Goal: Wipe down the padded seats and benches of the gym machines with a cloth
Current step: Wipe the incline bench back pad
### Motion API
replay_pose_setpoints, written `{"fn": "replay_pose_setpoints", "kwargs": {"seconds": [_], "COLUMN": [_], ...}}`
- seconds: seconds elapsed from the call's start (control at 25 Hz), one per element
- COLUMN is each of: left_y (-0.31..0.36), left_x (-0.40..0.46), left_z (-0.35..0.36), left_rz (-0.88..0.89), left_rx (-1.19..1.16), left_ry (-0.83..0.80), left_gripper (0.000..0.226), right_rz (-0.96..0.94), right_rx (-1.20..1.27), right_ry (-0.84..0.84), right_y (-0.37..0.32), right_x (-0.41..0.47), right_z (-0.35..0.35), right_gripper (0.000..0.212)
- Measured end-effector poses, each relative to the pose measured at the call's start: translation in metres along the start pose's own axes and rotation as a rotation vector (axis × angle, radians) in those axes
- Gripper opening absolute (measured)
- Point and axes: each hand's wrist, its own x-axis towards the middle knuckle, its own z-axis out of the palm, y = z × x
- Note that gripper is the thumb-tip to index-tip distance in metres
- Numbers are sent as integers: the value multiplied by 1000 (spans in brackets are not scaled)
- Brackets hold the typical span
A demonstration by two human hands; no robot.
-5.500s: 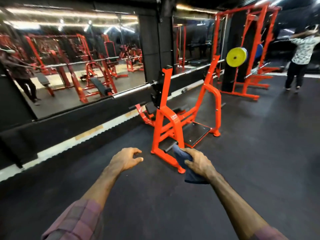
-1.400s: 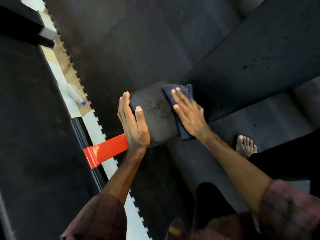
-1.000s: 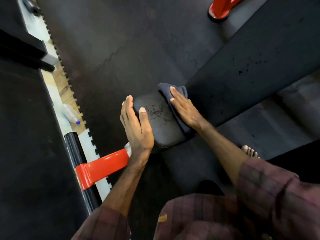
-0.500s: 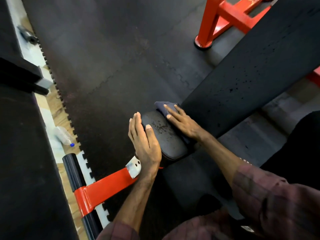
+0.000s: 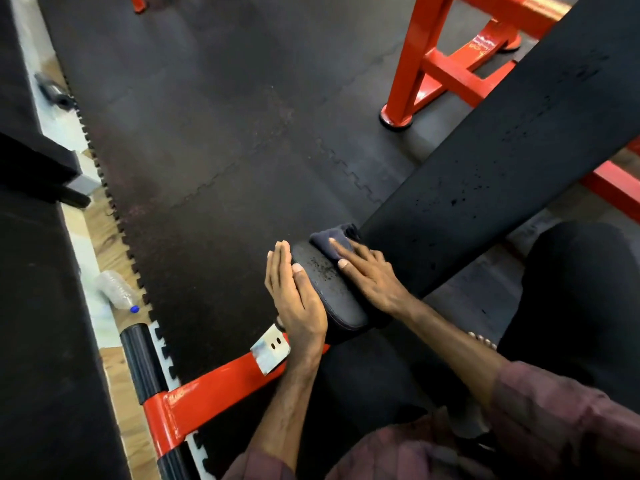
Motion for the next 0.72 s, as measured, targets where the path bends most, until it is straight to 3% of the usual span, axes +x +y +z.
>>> {"fn": "replay_pose_setpoints", "kwargs": {"seconds": [0.12,0.2,0.28,0.52,0.72], "left_y": [-2,-2,1,2,-1], "left_x": [1,1,1,-1,0], "left_z": [1,1,3,-1,2], "left_rz": [0,-8,-31,-88,-52], "left_rx": [-10,-7,-15,-107,-91], "left_ry": [5,8,13,24,51], "left_gripper": [48,48,48,49,45], "right_rz": [-77,20,99,-164,-27], "right_rx": [0,28,32,-72,-49], "right_ry": [-77,-133,-119,-84,-1], "right_y": [-17,-18,-13,-51,-44], "right_x": [18,44,44,-8,2], "right_z": [-3,-8,-9,0,0], "right_gripper": [49,54,52,48,47]}}
